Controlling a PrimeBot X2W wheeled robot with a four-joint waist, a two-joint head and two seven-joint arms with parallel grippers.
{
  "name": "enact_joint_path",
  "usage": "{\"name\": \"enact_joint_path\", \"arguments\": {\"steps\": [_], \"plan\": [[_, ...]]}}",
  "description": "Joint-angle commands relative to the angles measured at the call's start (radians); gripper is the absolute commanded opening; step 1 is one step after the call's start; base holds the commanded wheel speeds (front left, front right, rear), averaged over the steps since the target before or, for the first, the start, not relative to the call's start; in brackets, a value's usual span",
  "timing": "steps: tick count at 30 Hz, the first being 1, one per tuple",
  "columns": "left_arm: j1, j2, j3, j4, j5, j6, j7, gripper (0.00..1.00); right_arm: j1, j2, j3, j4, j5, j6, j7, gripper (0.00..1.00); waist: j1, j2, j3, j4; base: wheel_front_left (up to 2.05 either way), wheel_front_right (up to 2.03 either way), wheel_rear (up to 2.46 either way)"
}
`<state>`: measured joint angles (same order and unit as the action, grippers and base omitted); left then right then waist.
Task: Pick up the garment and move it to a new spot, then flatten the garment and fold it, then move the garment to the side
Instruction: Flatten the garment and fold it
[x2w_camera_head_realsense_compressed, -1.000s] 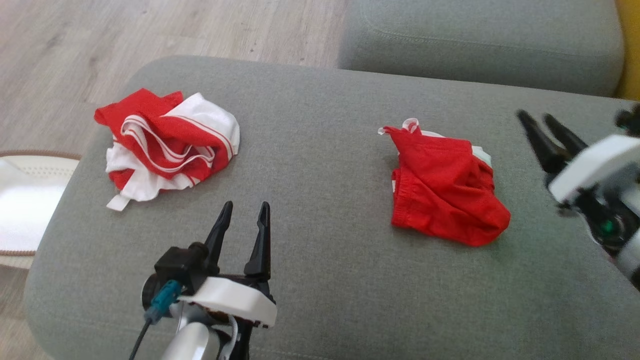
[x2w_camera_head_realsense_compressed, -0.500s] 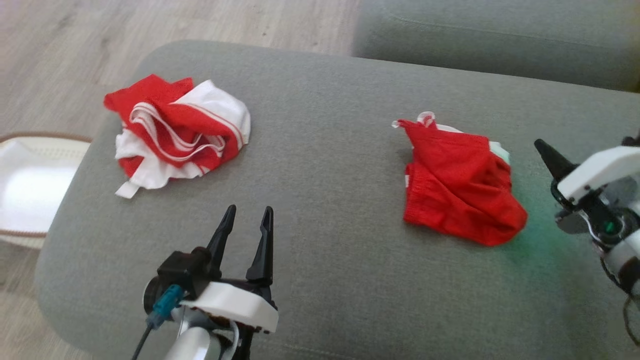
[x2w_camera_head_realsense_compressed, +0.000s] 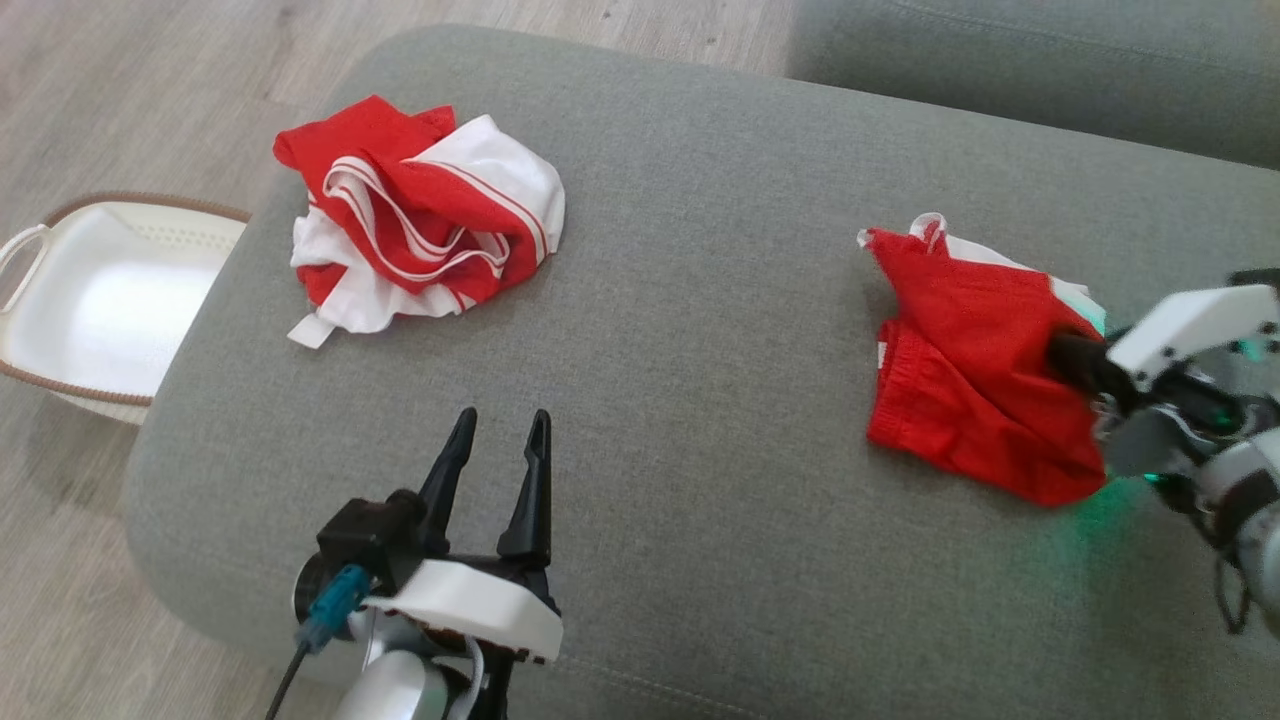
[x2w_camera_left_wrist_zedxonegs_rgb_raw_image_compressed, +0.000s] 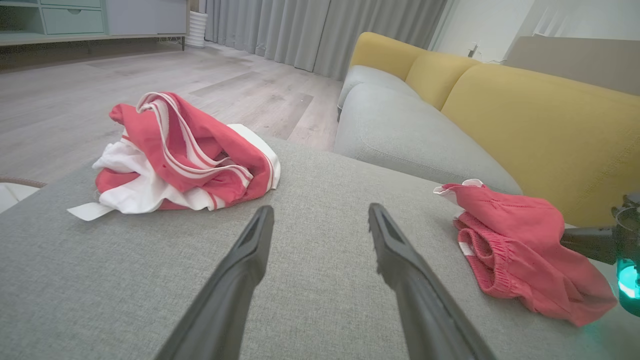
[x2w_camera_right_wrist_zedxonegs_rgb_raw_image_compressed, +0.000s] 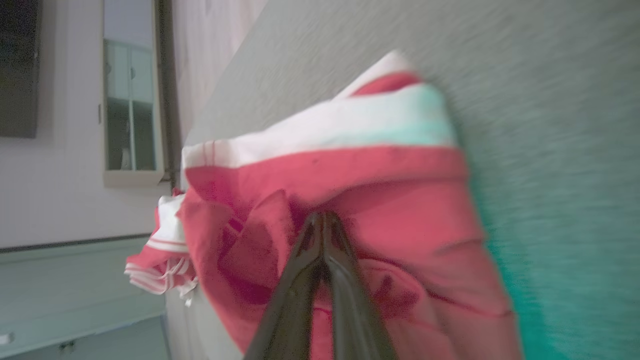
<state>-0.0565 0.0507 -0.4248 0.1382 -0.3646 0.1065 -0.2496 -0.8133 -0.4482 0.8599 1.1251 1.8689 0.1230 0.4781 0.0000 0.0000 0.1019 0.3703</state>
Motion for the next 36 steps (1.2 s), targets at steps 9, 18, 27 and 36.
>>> {"name": "enact_joint_path", "arguments": {"steps": [9,18,27,36], "plan": [[-0.038,0.000,0.039,-0.026,-0.006,0.008,-0.012,1.00,0.073,0.061,0.007,-0.283,0.001,0.008,0.102,0.00,0.0000,0.0000,-0.029,-0.040,0.00,0.00,0.00],[-0.025,0.000,0.071,-0.012,0.007,-0.008,-0.012,1.00,0.197,0.017,-0.108,-0.691,-0.063,0.008,-0.082,0.00,0.0000,0.0000,-0.089,-0.125,0.00,0.00,0.00],[-0.026,0.000,0.127,-0.032,0.059,-0.026,-0.012,1.00,0.309,-0.136,-0.234,-0.989,-0.341,0.008,-0.456,1.00,0.0000,0.0000,-0.129,-0.229,0.00,0.00,0.00],[-0.039,0.001,0.231,-0.031,0.114,-0.045,-0.012,1.00,0.429,-0.165,-0.323,-0.913,-0.781,0.008,-0.723,1.00,0.0000,0.0000,-0.149,-0.331,0.00,0.00,0.00]]}}
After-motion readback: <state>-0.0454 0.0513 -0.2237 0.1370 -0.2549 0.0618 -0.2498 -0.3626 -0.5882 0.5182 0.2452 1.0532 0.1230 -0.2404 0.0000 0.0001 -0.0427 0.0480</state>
